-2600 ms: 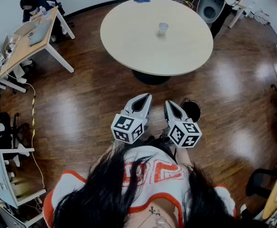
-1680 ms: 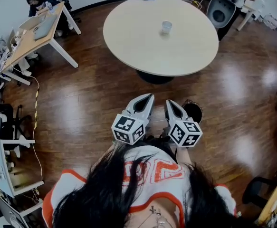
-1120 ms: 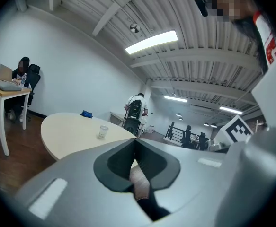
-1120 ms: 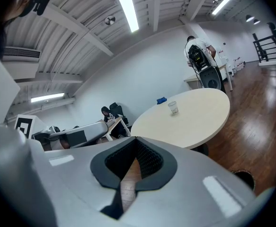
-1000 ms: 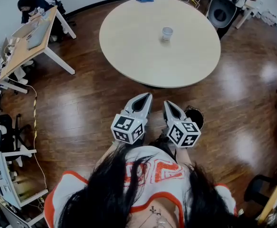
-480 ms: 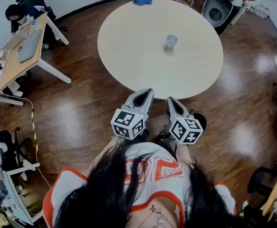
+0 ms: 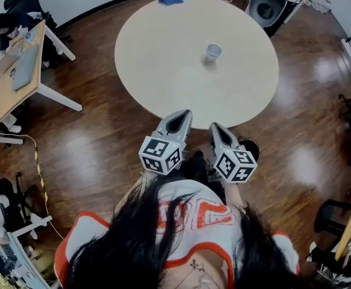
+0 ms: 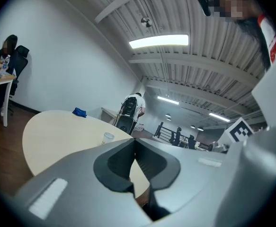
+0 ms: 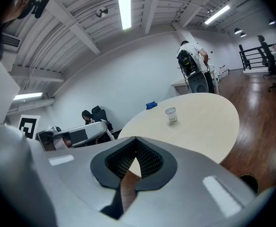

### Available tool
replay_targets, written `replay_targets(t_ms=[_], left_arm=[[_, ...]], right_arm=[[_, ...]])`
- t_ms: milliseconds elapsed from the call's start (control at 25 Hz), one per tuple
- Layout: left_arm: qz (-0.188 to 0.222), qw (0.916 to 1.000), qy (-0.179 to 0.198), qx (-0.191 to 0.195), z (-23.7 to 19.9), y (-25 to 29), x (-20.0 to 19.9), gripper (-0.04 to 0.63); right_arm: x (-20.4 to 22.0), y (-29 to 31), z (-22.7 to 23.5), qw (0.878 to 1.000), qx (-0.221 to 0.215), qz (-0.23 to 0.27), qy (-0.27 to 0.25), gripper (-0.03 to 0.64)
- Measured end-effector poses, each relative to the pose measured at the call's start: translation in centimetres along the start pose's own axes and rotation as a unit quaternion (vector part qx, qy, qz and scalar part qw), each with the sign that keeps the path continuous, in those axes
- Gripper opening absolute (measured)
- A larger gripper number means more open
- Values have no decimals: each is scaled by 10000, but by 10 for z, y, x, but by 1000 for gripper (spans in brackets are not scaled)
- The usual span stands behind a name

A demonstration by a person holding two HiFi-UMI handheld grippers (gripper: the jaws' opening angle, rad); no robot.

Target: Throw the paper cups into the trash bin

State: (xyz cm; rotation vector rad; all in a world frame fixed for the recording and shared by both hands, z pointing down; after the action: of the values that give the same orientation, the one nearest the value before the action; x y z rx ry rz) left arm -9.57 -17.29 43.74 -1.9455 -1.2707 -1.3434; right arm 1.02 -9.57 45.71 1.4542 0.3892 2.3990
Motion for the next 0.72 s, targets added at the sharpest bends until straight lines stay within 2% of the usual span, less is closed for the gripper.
replay_targets(t_ms=[200,520,720], left_arm=[[-21,10000,-26,-50,-3,11,0,0],[51,9995,-32,-303,-26,42,-10,0],[65,9990,-11,-447,-32,69,-15,0]], right_arm=[[-8,8,14,10000,25,-45,-8,2],[-34,47,34,9997,-179,-91,-102,2],[-52,75,55,9982,-296,-243,-463,2]])
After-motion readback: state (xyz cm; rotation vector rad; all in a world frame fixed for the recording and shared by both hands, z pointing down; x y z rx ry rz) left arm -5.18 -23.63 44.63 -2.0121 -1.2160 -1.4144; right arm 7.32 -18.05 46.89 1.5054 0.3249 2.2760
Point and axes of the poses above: the fingertips, and each gripper's own axes: y forward along the fingers, z to its right, x out of its underside, the point moved 4 cm from there along -y, backward along the fingers, and after that the axes turned 1 degree about -x, right-handed, at the moved point
